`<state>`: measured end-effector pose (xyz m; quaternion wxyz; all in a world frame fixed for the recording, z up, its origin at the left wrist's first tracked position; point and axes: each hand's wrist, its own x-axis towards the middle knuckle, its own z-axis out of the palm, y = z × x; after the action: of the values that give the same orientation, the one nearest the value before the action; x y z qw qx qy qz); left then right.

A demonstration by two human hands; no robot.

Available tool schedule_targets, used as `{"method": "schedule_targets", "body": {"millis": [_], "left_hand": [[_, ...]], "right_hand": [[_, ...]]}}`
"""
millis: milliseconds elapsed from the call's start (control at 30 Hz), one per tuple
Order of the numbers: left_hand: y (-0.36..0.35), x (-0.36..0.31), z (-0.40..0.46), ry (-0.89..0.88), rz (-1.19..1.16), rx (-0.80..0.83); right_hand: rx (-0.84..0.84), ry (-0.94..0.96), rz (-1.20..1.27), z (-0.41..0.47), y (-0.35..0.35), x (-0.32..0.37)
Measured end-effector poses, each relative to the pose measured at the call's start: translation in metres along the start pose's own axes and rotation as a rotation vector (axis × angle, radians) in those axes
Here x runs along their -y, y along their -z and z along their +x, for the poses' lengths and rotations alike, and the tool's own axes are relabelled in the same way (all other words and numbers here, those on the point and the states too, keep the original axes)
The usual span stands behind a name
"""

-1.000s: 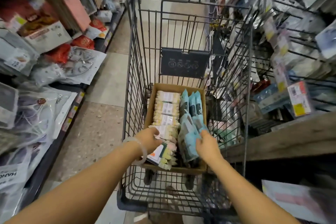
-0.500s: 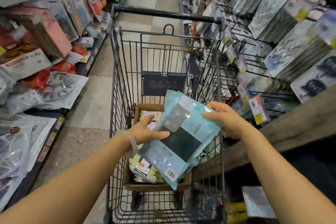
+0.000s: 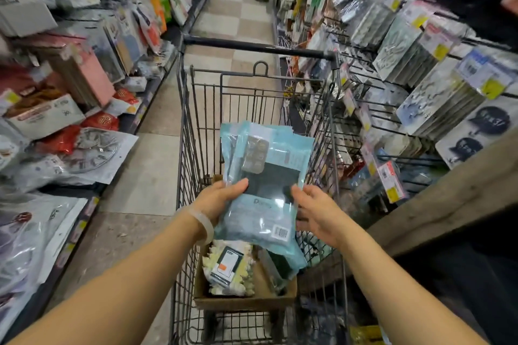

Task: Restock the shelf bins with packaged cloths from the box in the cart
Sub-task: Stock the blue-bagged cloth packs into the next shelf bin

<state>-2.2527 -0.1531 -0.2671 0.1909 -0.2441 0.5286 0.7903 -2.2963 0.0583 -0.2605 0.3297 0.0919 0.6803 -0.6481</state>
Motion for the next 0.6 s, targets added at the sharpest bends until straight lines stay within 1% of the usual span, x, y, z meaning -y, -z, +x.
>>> {"method": "schedule_targets", "body": {"millis": [33,100,167,267,400,500,600], "left_hand": [[0.0,-0.002,-0.003,-0.017,0.013,0.002],[-0.001,-0.004,-0.012,-0.042,0.046,0.016],[-0.002,-0.007,-0.022,-0.065,0.052,0.025],[-0.002,-0.007,-0.032,-0.084,0.063,0.025],[0.0,0.001,-0.044,-0.11,0.035,-0.029],[0.002,0.007,-0.057,-0.103,0.017,-0.006],[0.001,0.013,-0.071,-0.09,0.035,0.013]], "right_hand": [[-0.055,0.032,-0.052,-0.002,-0.008,-0.005],[-0.13,0.094,-0.049,-0.007,-0.019,-0.01],[-0.141,0.132,0.014,-0.018,-0.024,-0.009],[-0.121,0.13,0.096,-0.038,-0.023,-0.006],[-0.167,0.154,0.217,-0.075,-0.009,-0.013],[-0.299,0.195,0.3,-0.106,0.009,-0.025],[-0.439,0.237,0.329,-0.139,0.027,-0.034]]}}
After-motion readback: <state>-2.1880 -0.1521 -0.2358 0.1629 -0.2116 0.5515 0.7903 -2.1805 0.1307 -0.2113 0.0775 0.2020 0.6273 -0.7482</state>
